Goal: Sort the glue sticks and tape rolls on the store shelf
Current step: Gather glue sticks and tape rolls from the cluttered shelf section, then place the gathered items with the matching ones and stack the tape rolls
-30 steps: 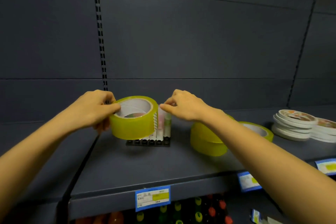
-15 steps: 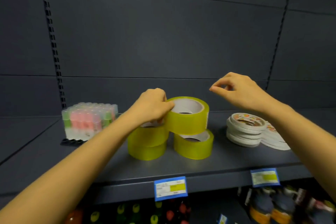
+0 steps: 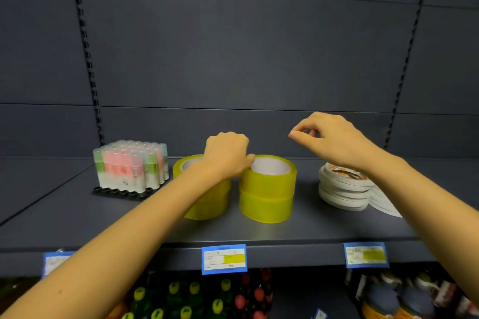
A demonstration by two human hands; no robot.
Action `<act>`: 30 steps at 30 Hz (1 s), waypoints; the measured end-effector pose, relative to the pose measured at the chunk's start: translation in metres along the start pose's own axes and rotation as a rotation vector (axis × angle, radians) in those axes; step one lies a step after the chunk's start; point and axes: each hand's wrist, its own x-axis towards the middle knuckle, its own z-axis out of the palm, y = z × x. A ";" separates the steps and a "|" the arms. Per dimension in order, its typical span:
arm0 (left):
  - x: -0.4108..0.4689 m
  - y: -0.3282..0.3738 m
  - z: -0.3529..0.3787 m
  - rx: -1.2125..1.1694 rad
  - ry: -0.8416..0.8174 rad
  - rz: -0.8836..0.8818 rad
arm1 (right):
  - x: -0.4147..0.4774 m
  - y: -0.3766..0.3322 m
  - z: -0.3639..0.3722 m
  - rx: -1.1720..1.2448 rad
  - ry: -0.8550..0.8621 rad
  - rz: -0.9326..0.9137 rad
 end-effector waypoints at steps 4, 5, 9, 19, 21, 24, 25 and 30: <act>-0.028 -0.048 -0.021 -0.067 0.243 -0.033 | 0.020 -0.038 0.023 0.051 -0.046 -0.087; -0.039 -0.067 -0.026 -0.032 0.266 -0.066 | 0.026 -0.051 0.031 0.064 -0.054 -0.119; -0.097 -0.151 -0.043 0.127 0.212 -0.276 | 0.046 -0.121 0.070 0.146 -0.096 -0.271; -0.267 -0.321 -0.106 0.374 0.141 -0.668 | 0.057 -0.330 0.148 0.259 -0.260 -0.597; -0.296 -0.350 -0.117 0.406 0.139 -0.706 | 0.056 -0.372 0.161 0.269 -0.280 -0.623; -0.337 -0.398 -0.135 0.435 0.130 -0.737 | 0.055 -0.435 0.180 0.292 -0.307 -0.658; -0.348 -0.412 -0.139 0.432 0.128 -0.742 | 0.055 -0.453 0.185 0.300 -0.311 -0.661; -0.396 -0.481 -0.154 0.425 0.145 -0.743 | 0.055 -0.543 0.217 0.304 -0.338 -0.665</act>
